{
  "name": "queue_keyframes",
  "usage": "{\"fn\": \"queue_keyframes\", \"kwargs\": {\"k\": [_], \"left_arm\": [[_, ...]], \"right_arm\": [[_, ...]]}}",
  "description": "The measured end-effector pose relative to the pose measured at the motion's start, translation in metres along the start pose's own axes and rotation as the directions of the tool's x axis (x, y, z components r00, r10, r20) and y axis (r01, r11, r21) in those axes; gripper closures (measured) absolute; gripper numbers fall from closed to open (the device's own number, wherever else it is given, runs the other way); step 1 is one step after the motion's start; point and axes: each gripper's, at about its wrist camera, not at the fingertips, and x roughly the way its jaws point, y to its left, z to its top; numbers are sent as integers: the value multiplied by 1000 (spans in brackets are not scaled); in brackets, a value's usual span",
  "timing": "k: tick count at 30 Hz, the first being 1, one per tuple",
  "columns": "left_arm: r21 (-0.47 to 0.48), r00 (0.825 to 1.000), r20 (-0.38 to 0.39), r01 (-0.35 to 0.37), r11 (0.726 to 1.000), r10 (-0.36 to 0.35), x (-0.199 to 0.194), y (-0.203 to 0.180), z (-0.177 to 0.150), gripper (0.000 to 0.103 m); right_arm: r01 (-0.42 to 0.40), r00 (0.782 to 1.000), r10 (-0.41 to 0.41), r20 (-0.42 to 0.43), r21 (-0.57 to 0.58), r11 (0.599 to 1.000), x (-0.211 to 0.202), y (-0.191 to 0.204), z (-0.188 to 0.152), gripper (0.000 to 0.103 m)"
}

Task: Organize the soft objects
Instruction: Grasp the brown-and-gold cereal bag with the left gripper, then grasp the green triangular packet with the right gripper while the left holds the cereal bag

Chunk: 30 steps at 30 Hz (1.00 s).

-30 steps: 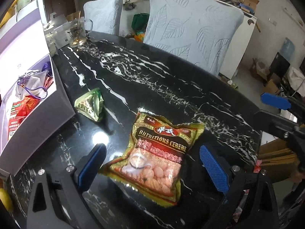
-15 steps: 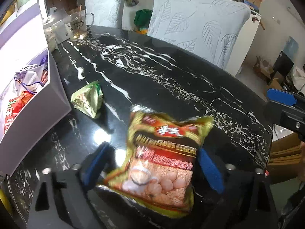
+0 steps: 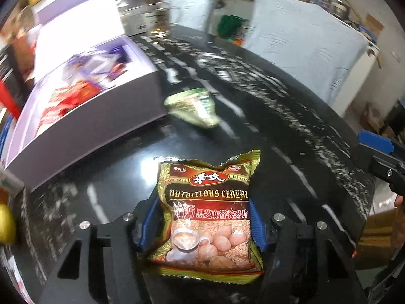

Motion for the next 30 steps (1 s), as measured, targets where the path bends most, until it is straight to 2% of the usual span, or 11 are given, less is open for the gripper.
{"fn": "queue_keyframes", "kwargs": {"k": [5, 9, 17, 22, 30], "left_arm": [[-93, 999, -5, -54, 994, 54, -6, 32, -6, 43], [-163, 998, -12, -67, 984, 66, -10, 54, -10, 43], [-242, 992, -10, -127, 962, 129, -10, 85, -11, 43], [-283, 989, -8, -141, 949, 145, -11, 102, -12, 43], [-303, 988, -10, -149, 941, 153, -10, 111, -10, 43]], "right_arm": [[-44, 999, 43, -19, -39, 998, 15, 21, 4, 8], [-75, 997, 74, -21, -85, 994, 26, 39, 12, 8], [-138, 990, 132, -51, -163, 977, 59, 73, 35, 9], [-168, 985, 153, -85, -207, 964, 82, 91, 46, 15], [-169, 980, 138, -143, -237, 957, 125, 107, 62, 27]]}}
